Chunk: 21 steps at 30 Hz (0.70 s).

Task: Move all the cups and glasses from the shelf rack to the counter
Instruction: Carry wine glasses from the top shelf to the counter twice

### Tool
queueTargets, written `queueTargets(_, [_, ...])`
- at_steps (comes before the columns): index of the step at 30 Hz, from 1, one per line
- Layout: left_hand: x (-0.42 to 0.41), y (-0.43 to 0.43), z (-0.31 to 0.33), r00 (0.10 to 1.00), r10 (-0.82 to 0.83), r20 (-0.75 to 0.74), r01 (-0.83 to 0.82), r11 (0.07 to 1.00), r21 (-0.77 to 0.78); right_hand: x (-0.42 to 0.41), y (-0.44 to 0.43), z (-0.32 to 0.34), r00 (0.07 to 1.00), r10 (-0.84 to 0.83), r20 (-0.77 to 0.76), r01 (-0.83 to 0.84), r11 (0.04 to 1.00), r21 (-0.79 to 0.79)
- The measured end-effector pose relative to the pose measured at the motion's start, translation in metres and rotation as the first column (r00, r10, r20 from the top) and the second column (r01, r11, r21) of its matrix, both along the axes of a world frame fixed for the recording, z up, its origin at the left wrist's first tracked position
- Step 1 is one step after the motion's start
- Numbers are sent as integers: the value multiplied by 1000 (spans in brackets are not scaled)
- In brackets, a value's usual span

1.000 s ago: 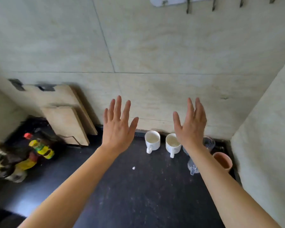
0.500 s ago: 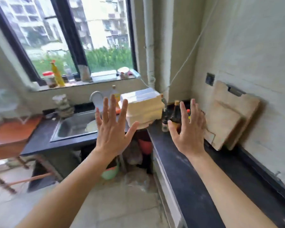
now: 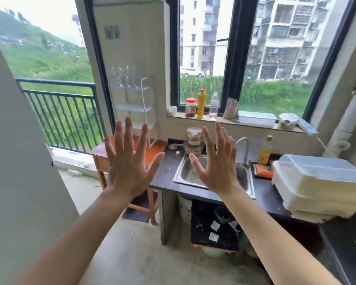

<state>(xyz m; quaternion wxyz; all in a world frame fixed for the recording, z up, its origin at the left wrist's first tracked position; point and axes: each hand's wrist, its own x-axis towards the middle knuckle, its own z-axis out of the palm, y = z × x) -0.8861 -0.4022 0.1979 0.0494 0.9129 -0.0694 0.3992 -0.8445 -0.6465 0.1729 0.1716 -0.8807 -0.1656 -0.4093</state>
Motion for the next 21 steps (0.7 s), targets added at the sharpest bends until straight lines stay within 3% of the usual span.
queueTargets(12, [190, 124, -28, 984, 149, -94, -147, 989, 26, 218, 150, -23, 982, 187, -10, -187, 982, 20])
queueTargets(21, [396, 185, -11, 965, 144, -220, -171, 979, -109, 442, 206, -9, 964, 231, -133, -221, 971, 87])
